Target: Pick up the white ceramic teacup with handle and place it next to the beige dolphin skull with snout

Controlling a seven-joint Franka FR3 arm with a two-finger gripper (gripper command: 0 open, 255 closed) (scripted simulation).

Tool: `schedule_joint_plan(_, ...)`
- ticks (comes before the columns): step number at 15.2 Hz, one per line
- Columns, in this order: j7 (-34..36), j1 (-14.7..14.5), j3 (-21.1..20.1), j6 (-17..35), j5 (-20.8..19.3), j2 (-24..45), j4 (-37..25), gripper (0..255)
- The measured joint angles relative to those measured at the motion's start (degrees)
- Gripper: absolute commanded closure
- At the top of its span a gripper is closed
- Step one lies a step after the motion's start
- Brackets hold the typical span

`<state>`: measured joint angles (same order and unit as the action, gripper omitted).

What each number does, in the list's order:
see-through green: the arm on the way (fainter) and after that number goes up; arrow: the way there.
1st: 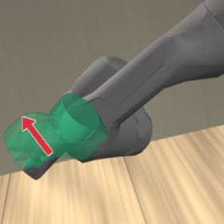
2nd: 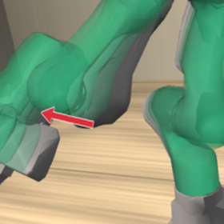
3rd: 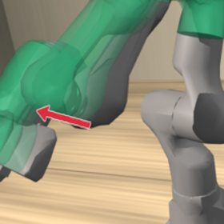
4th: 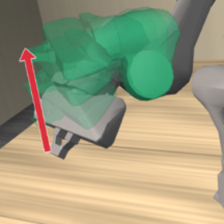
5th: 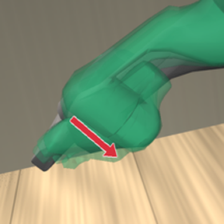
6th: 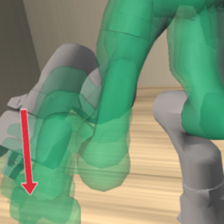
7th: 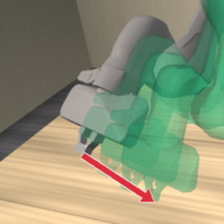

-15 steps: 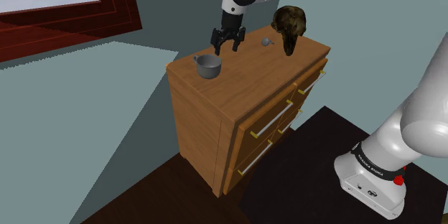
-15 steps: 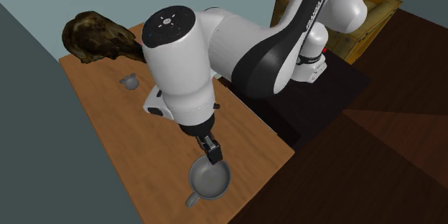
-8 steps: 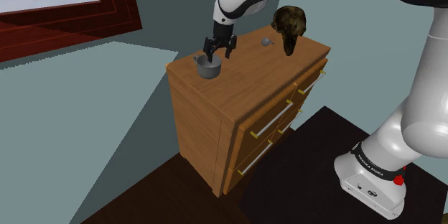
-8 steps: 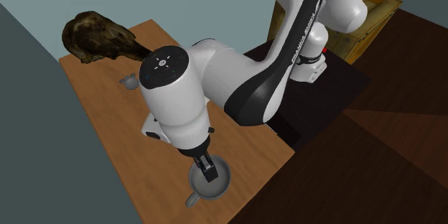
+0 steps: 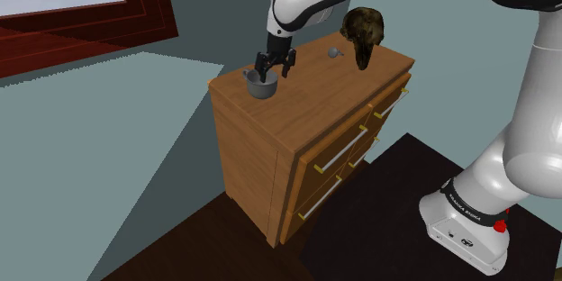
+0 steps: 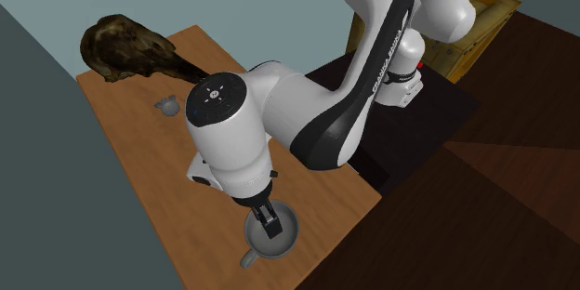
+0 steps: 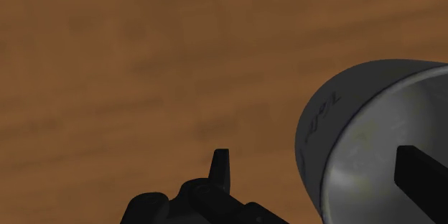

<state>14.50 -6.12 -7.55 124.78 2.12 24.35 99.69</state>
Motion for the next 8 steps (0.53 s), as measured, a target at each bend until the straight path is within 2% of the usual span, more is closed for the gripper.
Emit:
schedule_joint_plan(1,0.0,0.0,0.0,0.0,0.0,0.0,0.0,0)
schedule_joint_plan(2,0.0,0.0,0.0,0.0,0.0,0.0,0.0,255)
schedule_joint_plan(8,0.0,0.0,0.0,0.0,0.0,0.0,0.0,255)
